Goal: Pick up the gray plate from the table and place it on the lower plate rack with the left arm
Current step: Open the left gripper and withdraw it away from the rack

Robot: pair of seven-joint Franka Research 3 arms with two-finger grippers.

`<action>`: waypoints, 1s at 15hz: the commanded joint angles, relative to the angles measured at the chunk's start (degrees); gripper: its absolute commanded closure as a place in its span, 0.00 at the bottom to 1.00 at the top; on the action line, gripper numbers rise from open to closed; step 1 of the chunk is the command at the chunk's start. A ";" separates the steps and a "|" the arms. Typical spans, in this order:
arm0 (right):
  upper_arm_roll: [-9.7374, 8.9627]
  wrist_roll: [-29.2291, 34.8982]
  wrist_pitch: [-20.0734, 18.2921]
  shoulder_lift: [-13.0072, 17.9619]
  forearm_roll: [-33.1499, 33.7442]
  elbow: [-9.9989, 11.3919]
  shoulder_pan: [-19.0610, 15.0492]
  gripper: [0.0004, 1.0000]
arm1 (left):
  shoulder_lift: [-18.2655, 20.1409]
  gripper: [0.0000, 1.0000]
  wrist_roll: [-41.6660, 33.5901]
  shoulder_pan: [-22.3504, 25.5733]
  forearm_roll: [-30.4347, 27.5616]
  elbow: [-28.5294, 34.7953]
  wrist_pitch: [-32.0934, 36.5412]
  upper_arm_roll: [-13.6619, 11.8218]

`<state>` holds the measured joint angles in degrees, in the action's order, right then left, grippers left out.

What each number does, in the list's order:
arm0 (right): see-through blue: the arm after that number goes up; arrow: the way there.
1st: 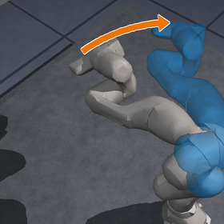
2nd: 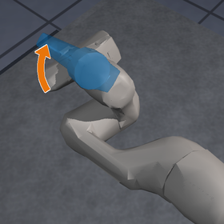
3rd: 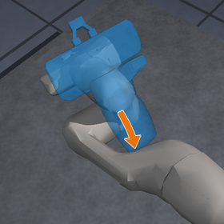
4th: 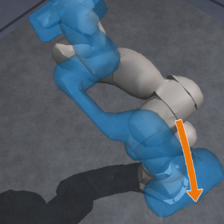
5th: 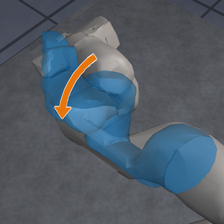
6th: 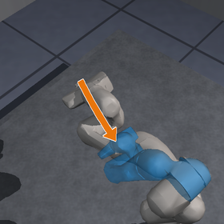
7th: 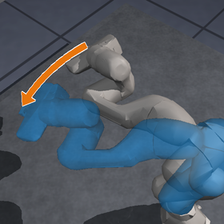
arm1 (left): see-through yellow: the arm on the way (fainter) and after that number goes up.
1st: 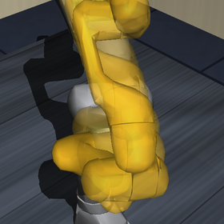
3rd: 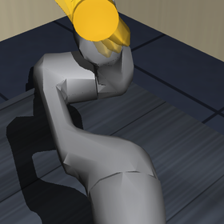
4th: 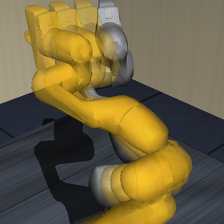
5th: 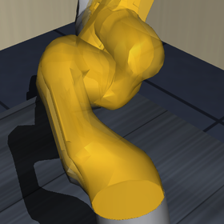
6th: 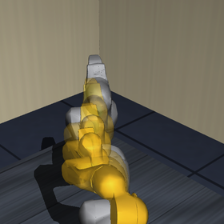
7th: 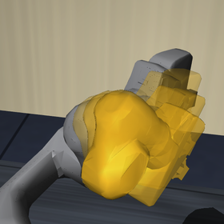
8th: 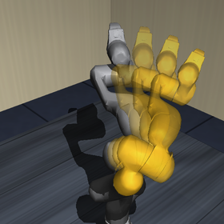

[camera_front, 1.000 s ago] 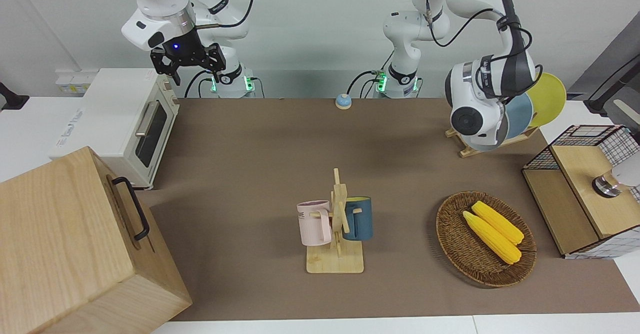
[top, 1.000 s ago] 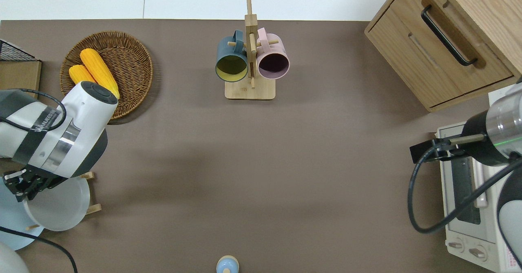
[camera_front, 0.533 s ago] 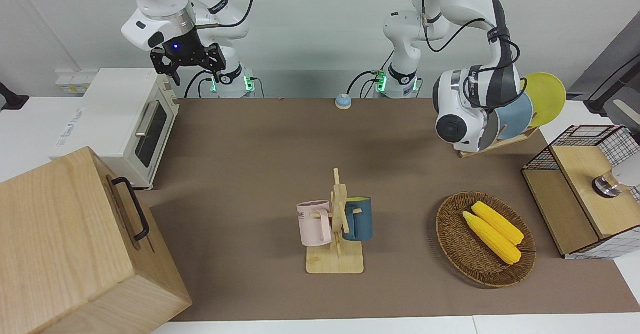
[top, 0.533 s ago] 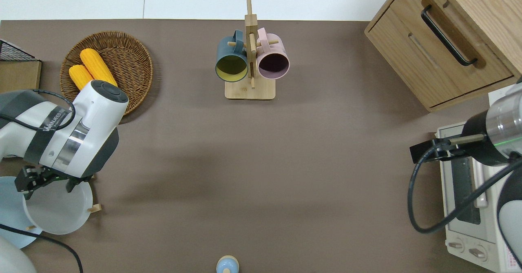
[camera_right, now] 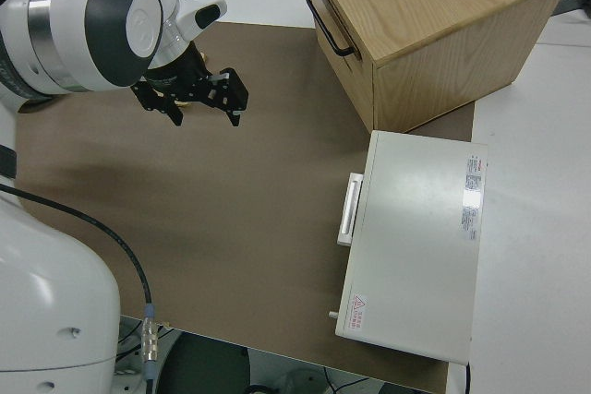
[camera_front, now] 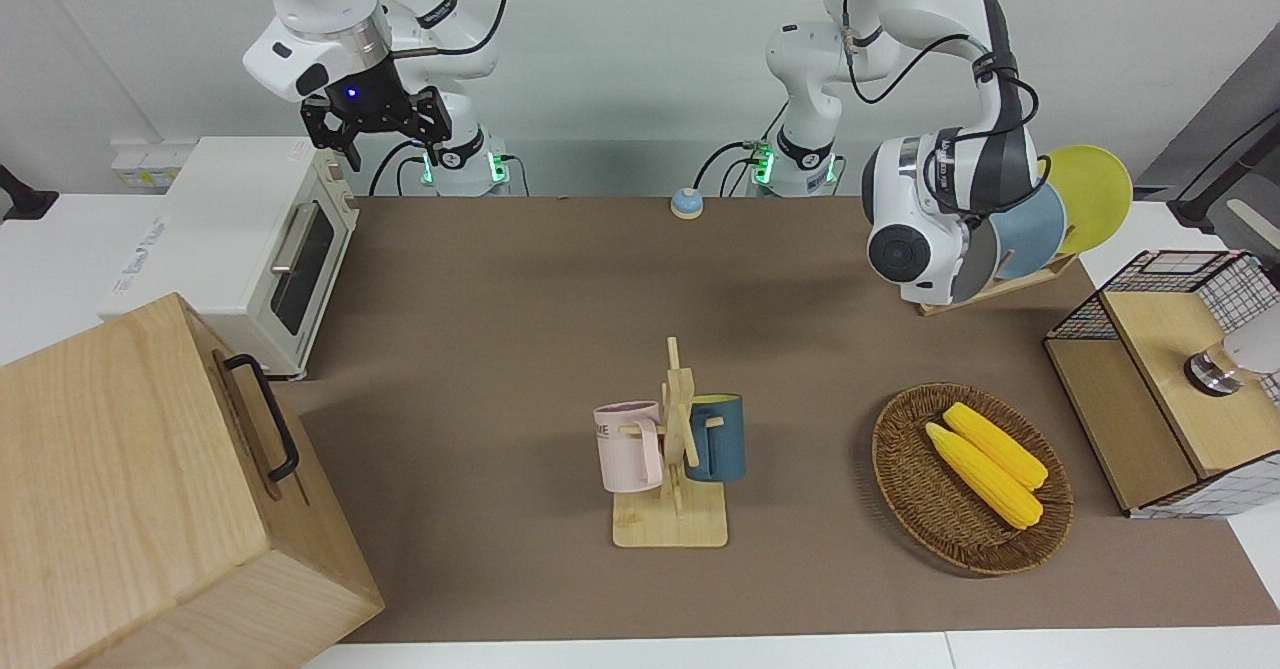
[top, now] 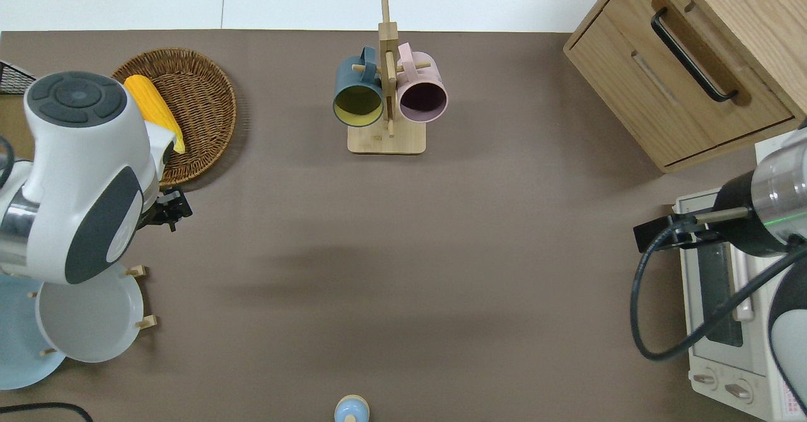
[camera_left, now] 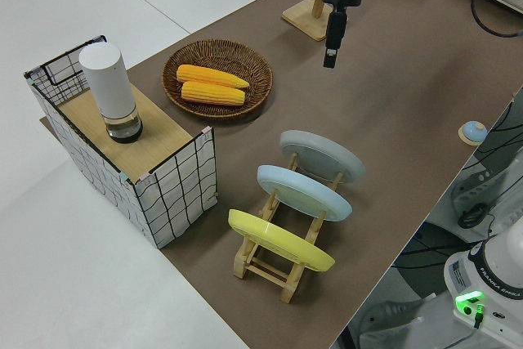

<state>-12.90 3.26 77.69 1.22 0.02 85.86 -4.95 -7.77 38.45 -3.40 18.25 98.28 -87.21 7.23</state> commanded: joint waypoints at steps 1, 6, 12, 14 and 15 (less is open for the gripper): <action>-0.37 -0.19 -0.87 0.27 -0.20 -0.35 -0.76 0.01 | 1.61 0.00 -0.56 -0.20 -1.90 0.07 -6.90 0.32; -0.37 -0.19 -0.87 0.27 -0.20 -0.35 -0.76 0.01 | 4.60 0.00 -7.84 0.50 -6.72 0.78 -11.84 1.12; -0.37 -0.19 -0.87 0.27 -0.20 -0.35 -0.76 0.01 | 6.45 0.00 -24.92 1.38 -12.35 0.60 -12.27 0.94; -0.37 -0.19 -0.87 0.27 -0.20 -0.35 -0.85 0.01 | 6.71 0.00 -25.88 1.29 -12.71 0.51 -14.20 1.11; -0.37 -0.19 -0.87 0.27 -0.20 -0.35 -0.76 0.01 | 6.97 0.00 -26.75 1.29 -13.15 0.60 -14.39 1.12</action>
<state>-12.90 3.26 77.69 1.22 0.02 85.86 -4.95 -1.98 14.61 -2.42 6.89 98.15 -99.63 8.15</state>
